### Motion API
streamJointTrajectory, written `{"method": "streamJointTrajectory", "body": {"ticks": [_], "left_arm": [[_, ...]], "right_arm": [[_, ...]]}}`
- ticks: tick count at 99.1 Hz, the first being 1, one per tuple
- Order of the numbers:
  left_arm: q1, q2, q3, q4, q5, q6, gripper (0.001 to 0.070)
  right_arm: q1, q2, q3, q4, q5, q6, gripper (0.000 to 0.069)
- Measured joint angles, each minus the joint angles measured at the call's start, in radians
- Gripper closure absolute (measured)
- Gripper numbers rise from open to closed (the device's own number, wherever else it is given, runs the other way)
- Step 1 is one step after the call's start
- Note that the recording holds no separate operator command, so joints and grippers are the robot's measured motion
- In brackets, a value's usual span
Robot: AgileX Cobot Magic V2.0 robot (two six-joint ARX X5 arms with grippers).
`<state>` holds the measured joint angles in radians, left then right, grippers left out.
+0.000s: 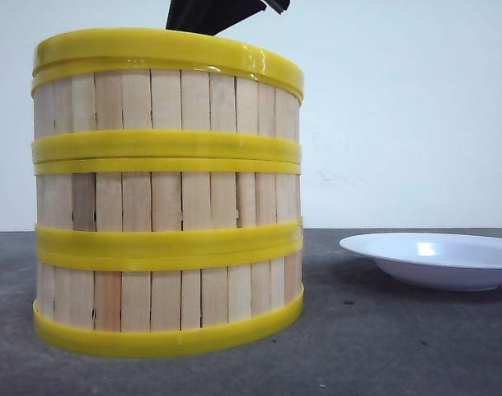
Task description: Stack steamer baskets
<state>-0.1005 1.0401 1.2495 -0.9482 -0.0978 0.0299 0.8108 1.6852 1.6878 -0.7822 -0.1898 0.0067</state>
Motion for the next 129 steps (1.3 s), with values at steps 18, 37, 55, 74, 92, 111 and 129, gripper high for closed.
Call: {"method": "streamJointTrajectory", "body": {"ticks": [18,37,55,74,92,111,129], "left_arm": [[0.000,0.000,0.000,0.000,0.000,0.000,0.0412],[0.000,0.000,0.000,0.000,0.000,0.000,0.0412],[0.000,0.000,0.000,0.000,0.000,0.000,0.0412],[0.000,0.000,0.000,0.000,0.000,0.000,0.0412],[0.000,0.000,0.000,0.000,0.000,-0.005,0.0412],[0.000,-0.014,-0.009,0.002,0.000,-0.027,0.0412],[-0.002,-0.097,-0.088,0.044,0.013,-0.043,0.0412]], "right_arm": [[-0.001,0.000,0.000,-0.001,0.000,-0.001,0.0636],[-0.001,0.002,0.000,-0.003,0.002,-0.002,0.0569],[-0.002,0.009,0.001,0.003,0.002,-0.003,0.0389],[-0.016,-0.026,0.003,-0.032,0.011,-0.003,0.0368],[-0.077,-0.187,0.003,-0.136,0.141,-0.008,0.0368],[-0.221,-0.373,-0.094,-0.179,0.190,-0.010,0.0368],[-0.406,-0.546,-0.370,-0.143,0.180,-0.005,0.0368]]}}
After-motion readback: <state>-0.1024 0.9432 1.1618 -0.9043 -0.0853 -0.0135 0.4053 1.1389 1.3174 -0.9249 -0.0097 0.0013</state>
